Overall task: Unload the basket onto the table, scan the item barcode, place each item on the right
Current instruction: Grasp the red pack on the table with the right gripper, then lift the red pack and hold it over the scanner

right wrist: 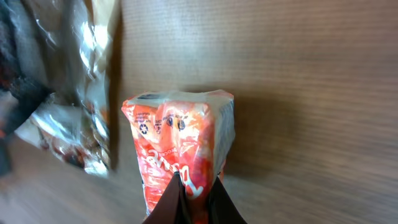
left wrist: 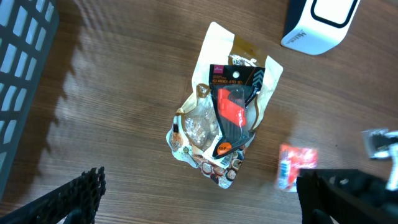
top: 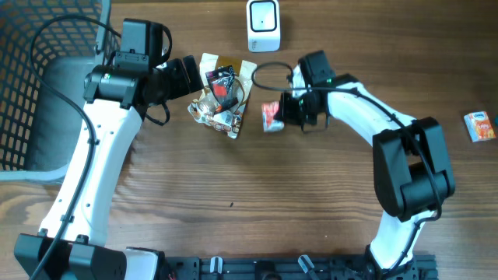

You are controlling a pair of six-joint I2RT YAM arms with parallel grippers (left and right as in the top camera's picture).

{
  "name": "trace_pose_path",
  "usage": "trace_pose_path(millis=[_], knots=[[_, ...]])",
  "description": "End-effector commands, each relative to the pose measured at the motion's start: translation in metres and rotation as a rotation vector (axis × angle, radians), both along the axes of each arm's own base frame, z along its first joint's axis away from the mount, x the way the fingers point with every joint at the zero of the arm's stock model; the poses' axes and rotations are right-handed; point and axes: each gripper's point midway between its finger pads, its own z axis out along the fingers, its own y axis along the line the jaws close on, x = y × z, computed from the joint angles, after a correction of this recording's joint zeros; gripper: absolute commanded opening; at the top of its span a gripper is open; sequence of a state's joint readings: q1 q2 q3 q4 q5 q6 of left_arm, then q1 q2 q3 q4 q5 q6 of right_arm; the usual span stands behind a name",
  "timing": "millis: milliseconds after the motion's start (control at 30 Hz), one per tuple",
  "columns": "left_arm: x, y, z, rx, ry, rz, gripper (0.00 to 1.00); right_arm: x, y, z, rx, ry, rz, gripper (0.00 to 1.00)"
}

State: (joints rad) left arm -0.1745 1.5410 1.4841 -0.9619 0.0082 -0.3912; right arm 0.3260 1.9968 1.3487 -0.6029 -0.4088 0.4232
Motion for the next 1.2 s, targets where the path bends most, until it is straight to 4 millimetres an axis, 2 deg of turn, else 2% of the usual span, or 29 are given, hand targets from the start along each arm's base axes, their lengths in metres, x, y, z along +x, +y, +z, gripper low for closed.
trace_pose_path(millis=[0, 33, 100, 133, 167, 233, 267, 367, 433, 500, 633, 800, 900, 1033, 1167], knots=[[0.002, 0.002, 0.0, 0.0, -0.002, 0.013, 1.0, 0.074, -0.027, 0.057, -0.238, -0.286, -0.041, 0.05], [0.002, 0.002, 0.0, 0.0, -0.002, 0.013, 1.0, 0.102, -0.039, 0.091, -0.363, -0.435, -0.022, 0.05], [0.002, 0.002, 0.0, 0.0, -0.002, 0.013, 1.0, 0.132, -0.062, 0.137, -0.568, -0.609, -0.084, 0.05], [0.002, 0.002, 0.0, 0.0, -0.002, 0.013, 1.0, 0.148, -0.062, 0.163, -0.664, -0.733, -0.057, 0.05], [0.002, 0.002, 0.0, 0.0, -0.002, 0.013, 1.0, 0.158, -0.055, 0.179, -0.722, -0.83, -0.007, 0.04], [0.002, 0.002, 0.0, 0.0, -0.002, 0.013, 1.0, 0.174, -0.038, 0.195, -0.774, -0.96, 0.058, 0.05], [0.002, 0.002, 0.0, 0.0, -0.002, 0.013, 1.0, 0.179, -0.031, 0.195, -0.786, -0.99, 0.085, 0.05], [0.002, 0.002, 0.0, 0.0, -0.002, 0.013, 1.0, 0.195, 0.007, 0.19, -0.847, -1.133, 0.266, 0.05], [0.002, 0.002, 0.0, 0.0, -0.002, 0.013, 1.0, 0.202, 0.026, 0.175, -0.853, -1.175, 0.339, 0.05], [0.002, 0.002, 0.0, 0.0, -0.002, 0.013, 1.0, 0.205, 0.045, 0.145, -0.843, -1.19, 0.476, 0.05], [0.002, 0.002, 0.0, 0.0, -0.002, 0.013, 1.0, 0.209, 0.048, 0.116, -0.865, -1.168, 0.54, 0.05], [0.002, 0.002, 0.0, 0.0, -0.002, 0.013, 1.0, 0.21, 0.049, 0.094, -0.897, -1.143, 0.608, 0.05], [0.002, 0.002, 0.0, 0.0, -0.002, 0.013, 1.0, 0.211, 0.048, 0.096, -0.903, -1.153, 0.601, 0.05], [0.002, 0.002, 0.0, 0.0, -0.002, 0.013, 1.0, 0.214, 0.039, 0.099, -0.99, -1.148, 0.634, 0.05], [0.002, 0.002, 0.0, 0.0, -0.002, 0.013, 1.0, 0.219, 0.03, 0.103, -0.991, -1.155, 0.604, 0.05]])
